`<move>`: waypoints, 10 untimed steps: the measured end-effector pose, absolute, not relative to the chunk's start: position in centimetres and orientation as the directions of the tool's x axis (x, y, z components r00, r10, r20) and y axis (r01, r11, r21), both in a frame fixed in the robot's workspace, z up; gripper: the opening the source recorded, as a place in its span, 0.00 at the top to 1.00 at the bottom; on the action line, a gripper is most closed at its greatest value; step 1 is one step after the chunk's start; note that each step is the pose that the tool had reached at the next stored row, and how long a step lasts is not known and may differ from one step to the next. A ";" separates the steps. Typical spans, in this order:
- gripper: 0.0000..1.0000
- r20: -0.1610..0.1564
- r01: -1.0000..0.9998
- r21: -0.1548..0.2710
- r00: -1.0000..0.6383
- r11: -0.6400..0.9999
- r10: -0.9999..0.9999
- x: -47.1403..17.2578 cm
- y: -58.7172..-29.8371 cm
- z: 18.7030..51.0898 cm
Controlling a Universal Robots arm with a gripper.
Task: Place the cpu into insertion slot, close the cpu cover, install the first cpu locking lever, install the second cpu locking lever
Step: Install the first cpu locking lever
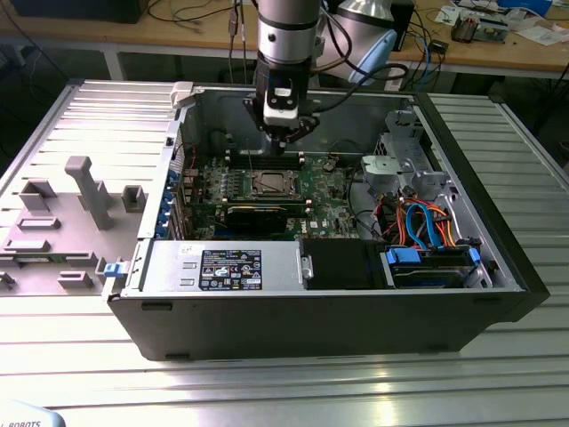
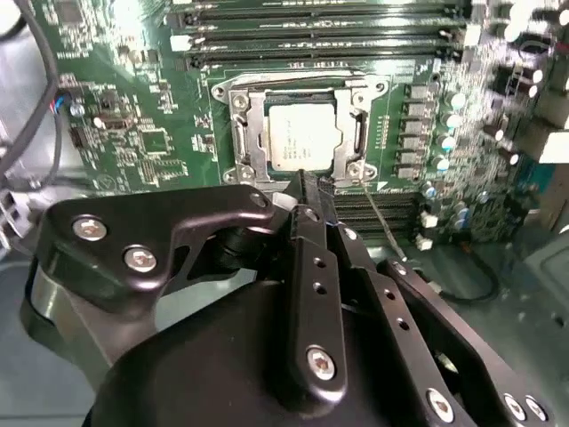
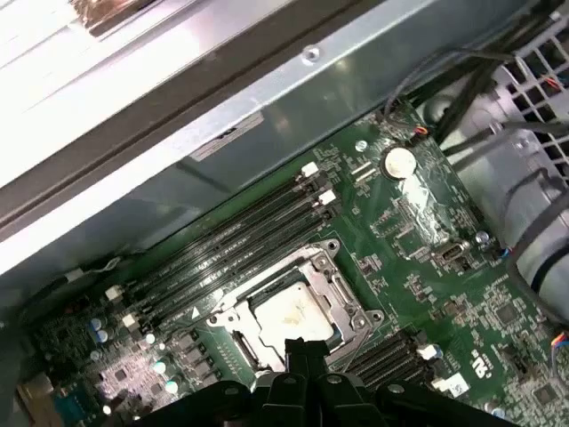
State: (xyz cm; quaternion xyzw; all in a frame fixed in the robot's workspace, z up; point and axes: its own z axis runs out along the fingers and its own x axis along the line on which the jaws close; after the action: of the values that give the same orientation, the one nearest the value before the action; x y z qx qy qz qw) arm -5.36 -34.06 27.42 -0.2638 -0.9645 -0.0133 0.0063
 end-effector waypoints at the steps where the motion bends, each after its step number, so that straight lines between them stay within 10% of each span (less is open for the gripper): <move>1: 0.89 0.016 0.478 0.024 -0.878 0.878 0.478 -5.4 -34.1 27.4; 10: 0.89 -0.008 0.397 0.068 -0.917 0.915 0.399 -5.4 -34.1 27.2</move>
State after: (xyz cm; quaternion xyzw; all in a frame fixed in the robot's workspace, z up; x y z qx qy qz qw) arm -5.39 -34.07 27.20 -0.2033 -0.9785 -0.0327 -0.0108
